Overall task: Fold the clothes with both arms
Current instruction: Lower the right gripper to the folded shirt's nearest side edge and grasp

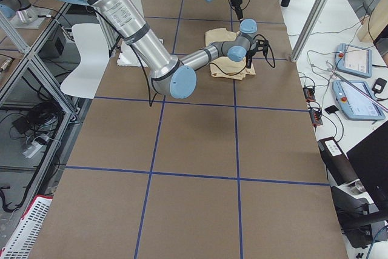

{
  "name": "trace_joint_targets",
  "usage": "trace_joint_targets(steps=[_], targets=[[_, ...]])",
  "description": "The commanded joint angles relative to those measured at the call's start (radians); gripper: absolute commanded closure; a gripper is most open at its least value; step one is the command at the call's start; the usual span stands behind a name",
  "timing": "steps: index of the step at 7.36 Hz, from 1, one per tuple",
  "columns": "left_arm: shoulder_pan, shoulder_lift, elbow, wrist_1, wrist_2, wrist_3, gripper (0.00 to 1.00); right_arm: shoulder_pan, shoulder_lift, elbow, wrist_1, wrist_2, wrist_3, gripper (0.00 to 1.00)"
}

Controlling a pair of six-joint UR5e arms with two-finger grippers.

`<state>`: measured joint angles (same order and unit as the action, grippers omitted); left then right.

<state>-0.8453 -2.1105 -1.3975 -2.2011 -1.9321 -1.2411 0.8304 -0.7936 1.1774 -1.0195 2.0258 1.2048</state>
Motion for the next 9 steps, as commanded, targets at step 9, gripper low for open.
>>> trace_joint_targets(steps=[9], targets=[[0.014,0.063,-0.153,0.004,0.047,-0.008,0.01,-0.140,-0.302,0.346,-0.004,0.059,0.150,0.01]])
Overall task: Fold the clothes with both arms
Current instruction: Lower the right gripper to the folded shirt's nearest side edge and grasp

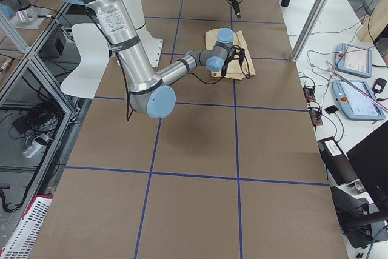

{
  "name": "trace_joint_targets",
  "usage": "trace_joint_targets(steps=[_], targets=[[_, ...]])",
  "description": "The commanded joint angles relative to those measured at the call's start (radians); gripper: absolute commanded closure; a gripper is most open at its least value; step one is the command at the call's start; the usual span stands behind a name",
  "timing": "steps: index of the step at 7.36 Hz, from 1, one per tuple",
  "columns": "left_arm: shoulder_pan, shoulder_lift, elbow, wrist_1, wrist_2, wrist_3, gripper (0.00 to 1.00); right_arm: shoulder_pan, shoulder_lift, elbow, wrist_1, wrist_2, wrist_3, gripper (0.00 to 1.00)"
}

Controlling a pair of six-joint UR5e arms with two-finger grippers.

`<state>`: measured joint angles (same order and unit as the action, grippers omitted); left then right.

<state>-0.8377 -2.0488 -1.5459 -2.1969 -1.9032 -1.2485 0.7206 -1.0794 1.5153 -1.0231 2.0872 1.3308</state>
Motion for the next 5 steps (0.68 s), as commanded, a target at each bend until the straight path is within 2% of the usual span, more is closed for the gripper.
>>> trace_joint_targets(steps=[1,2,3,4,5], targets=[[0.011,0.001,-0.008,0.000,0.018,0.000,0.01,-0.055,-0.013,-0.001,0.000,-0.006,0.024,0.01],[0.014,0.001,-0.014,0.000,0.018,0.000,0.01,-0.061,-0.014,-0.006,0.000,-0.007,0.024,0.02],[0.016,0.002,-0.016,0.000,0.018,0.000,0.01,-0.061,-0.013,-0.006,0.000,-0.007,0.024,0.13],[0.016,0.004,-0.017,0.000,0.018,0.000,0.01,-0.062,-0.007,-0.006,-0.002,-0.004,0.024,0.44],[0.020,0.006,-0.019,0.000,0.018,0.000,0.01,-0.062,-0.002,-0.006,-0.017,-0.006,0.022,0.70]])
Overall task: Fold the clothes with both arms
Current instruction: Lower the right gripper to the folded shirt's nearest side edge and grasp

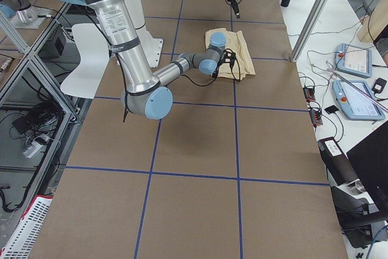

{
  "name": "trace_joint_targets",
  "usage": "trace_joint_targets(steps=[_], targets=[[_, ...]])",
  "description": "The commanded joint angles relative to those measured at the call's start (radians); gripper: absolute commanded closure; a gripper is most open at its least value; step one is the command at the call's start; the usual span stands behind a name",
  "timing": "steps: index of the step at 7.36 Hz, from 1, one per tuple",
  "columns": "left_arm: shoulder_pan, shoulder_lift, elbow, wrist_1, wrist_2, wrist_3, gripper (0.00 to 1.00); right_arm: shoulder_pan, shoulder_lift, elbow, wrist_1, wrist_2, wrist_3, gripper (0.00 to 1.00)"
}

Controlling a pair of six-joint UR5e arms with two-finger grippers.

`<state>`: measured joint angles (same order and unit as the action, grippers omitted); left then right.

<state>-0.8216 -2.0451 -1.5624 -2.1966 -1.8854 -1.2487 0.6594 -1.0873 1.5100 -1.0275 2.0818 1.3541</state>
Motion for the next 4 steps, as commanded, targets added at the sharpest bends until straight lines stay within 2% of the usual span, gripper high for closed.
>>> trace_joint_targets(steps=[1,4], targets=[[0.007,0.003,-0.002,0.000,0.000,0.000,0.01,-0.001,0.007,0.001,-0.014,0.000,-0.001,1.00],[0.015,0.011,-0.002,0.000,0.000,0.000,0.01,-0.001,0.003,0.004,-0.017,0.004,-0.001,1.00]])
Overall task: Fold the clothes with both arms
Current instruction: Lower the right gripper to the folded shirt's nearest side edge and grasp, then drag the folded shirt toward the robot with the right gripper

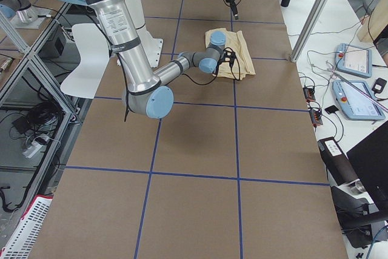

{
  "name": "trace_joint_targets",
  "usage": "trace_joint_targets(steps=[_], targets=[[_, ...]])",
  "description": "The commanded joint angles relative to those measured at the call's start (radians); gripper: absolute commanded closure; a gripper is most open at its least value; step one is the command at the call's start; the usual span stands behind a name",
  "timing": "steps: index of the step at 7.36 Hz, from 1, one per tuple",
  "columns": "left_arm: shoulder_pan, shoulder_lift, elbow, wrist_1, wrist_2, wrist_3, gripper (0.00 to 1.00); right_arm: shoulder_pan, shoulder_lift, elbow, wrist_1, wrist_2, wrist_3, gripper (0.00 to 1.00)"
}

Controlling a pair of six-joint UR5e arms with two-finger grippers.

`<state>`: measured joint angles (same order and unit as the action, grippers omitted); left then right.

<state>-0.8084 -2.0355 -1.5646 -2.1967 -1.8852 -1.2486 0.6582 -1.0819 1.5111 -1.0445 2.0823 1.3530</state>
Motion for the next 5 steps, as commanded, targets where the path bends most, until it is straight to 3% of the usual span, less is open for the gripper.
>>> trace_joint_targets(steps=[1,2,5], targets=[[0.002,0.001,-0.002,0.000,0.000,0.000,0.01,0.001,-0.007,0.017,0.000,0.010,0.000,1.00],[0.002,0.001,-0.003,0.000,0.000,0.000,0.01,0.006,-0.016,0.043,-0.002,0.043,0.001,1.00],[0.006,0.015,-0.011,0.000,-0.002,0.000,0.01,-0.009,-0.258,0.275,-0.002,0.151,0.009,1.00]])
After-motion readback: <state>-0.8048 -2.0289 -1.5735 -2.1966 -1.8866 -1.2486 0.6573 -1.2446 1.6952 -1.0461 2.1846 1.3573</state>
